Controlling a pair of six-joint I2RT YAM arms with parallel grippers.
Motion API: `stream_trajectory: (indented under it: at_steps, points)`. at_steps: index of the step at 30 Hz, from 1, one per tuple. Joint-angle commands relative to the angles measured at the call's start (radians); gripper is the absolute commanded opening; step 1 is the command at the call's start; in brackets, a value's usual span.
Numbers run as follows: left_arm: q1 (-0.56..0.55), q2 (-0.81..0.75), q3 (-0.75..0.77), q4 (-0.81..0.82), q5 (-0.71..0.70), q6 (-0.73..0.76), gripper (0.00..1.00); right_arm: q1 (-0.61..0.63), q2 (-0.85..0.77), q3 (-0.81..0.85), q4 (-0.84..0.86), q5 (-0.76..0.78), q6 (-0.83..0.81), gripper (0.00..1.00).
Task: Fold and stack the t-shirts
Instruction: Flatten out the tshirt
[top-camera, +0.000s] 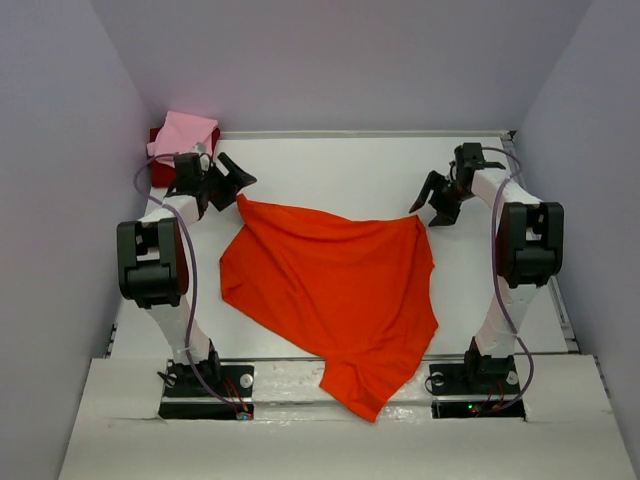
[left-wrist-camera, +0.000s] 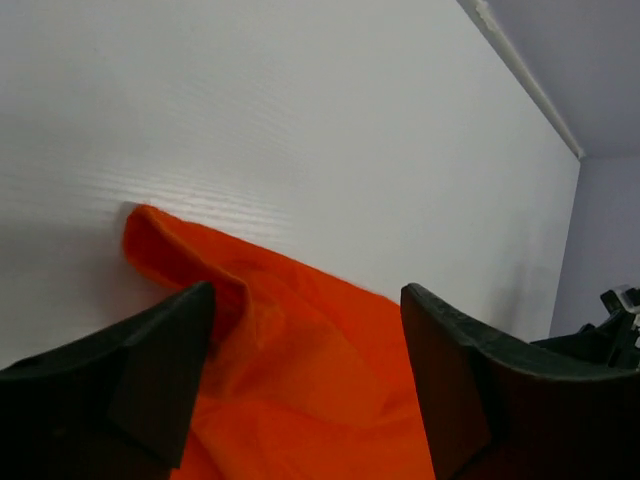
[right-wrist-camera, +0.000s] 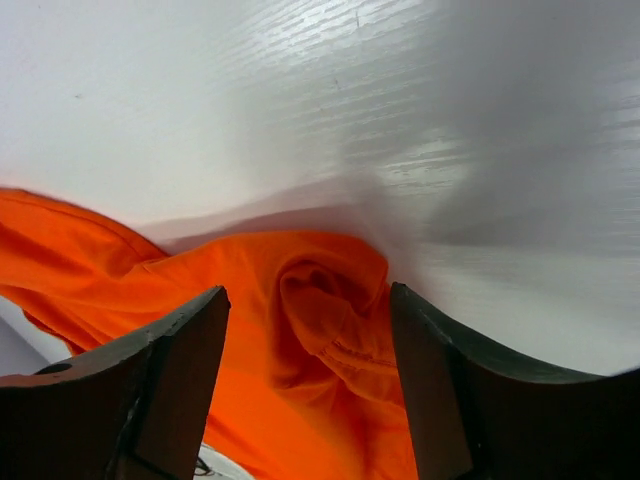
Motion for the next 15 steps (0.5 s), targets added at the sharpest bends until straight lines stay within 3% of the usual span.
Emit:
stream_trajectory:
  at_steps: [1, 7, 12, 15]
  points:
    - [-0.003, -0.017, 0.043, -0.022, 0.015, 0.035, 0.98, -0.005, -0.055, 0.098, -0.037, 0.097, -0.044, 0.76]
    - [-0.003, -0.091, 0.105, -0.111, 0.027, 0.067, 0.99, -0.005, -0.099, 0.188, -0.123, 0.162, -0.076, 0.77]
    - [-0.004, -0.192, 0.091, -0.168, 0.152, 0.023, 0.99, -0.005, -0.184, 0.181, -0.23, 0.012, -0.029, 0.76]
    - [-0.01, -0.253, 0.032, -0.182, 0.197, -0.017, 0.99, -0.005, -0.275, 0.08, -0.182, -0.078, -0.001, 0.75]
